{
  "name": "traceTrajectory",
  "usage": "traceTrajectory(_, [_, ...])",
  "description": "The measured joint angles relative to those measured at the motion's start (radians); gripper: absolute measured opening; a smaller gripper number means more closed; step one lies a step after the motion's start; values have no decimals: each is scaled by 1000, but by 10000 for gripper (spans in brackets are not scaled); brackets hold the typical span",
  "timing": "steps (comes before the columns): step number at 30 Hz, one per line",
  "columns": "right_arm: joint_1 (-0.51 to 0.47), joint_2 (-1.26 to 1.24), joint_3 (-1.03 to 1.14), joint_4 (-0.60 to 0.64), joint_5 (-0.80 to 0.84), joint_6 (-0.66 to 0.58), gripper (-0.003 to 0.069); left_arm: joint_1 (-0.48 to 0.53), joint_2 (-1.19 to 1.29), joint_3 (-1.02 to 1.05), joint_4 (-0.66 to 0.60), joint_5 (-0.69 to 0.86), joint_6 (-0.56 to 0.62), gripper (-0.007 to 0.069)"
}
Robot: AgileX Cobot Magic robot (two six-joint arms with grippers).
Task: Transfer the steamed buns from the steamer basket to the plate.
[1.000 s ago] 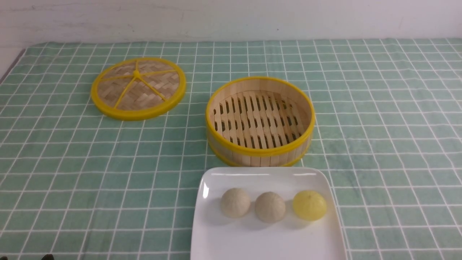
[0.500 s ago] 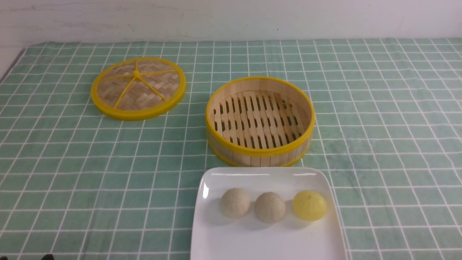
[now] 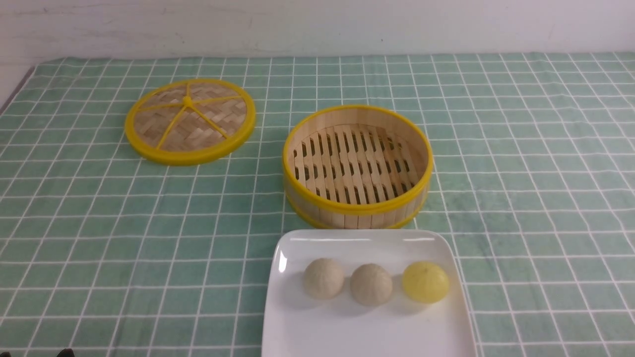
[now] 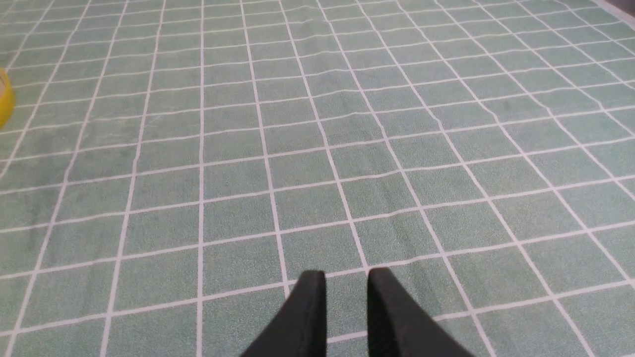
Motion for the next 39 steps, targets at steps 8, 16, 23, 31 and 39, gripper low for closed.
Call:
traceTrajectory(8, [0, 0, 0, 0, 0, 0, 165, 0, 0, 0, 0, 0, 0, 512])
traceTrajectory(16, [0, 0, 0, -67, 7, 0, 177, 0, 0, 0, 0, -1, 0, 512])
traceTrajectory(23, [0, 0, 0, -47, 5, 0, 189, 0, 0, 0, 0, -1, 0, 512])
traceTrajectory(31, [0, 0, 0, -34, 4, 14, 198, 0, 0, 0, 0, -1, 0, 512])
traceTrajectory(39, [0, 0, 0, 98, 2, 1, 209, 0, 0, 0, 0, -1, 0, 512])
